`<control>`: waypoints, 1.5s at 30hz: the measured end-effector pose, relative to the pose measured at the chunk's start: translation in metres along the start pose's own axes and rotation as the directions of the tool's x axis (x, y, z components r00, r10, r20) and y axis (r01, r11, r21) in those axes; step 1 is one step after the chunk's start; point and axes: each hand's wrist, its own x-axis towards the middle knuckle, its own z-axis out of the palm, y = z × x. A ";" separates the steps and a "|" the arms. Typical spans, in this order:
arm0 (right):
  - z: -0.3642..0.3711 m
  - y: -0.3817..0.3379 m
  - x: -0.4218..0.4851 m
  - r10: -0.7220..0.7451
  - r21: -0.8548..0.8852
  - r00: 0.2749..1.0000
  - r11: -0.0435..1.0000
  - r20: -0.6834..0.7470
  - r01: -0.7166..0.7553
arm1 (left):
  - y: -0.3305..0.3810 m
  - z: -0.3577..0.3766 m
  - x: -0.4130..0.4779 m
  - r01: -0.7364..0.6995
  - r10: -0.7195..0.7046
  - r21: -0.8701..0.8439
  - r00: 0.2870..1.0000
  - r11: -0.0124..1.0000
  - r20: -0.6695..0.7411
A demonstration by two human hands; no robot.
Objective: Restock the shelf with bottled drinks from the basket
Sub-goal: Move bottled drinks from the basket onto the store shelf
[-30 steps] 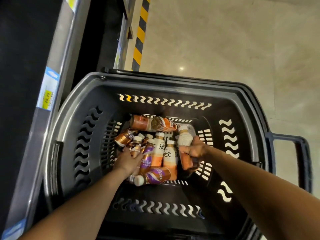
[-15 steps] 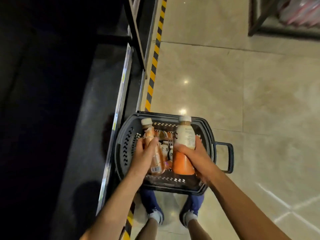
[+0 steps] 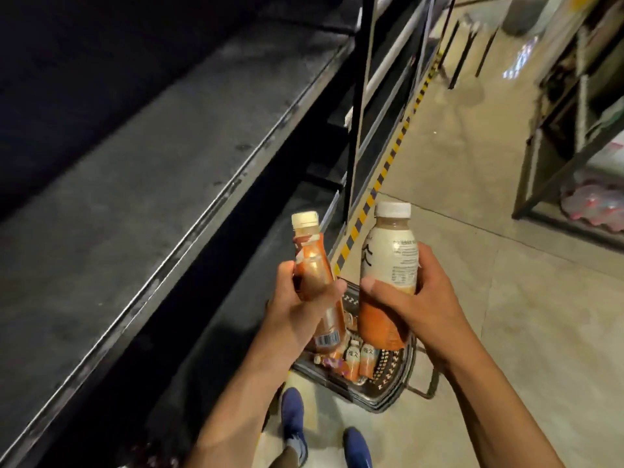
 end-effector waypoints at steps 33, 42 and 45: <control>0.416 -0.162 -0.516 -0.440 0.404 0.074 0.869 0.895 0.284 | -0.117 -0.314 -0.657 -0.387 0.138 0.089 0.100 0.918 -0.985; 0.498 -0.183 -0.595 -0.476 0.448 0.038 0.848 0.878 0.282 | -0.133 -0.415 -0.721 -0.435 0.170 0.137 0.037 0.890 -0.985; 0.527 -0.188 -0.607 -0.503 0.471 0.035 0.829 0.863 0.302 | -0.134 -0.446 -0.731 -0.435 0.184 0.144 0.050 0.889 -0.982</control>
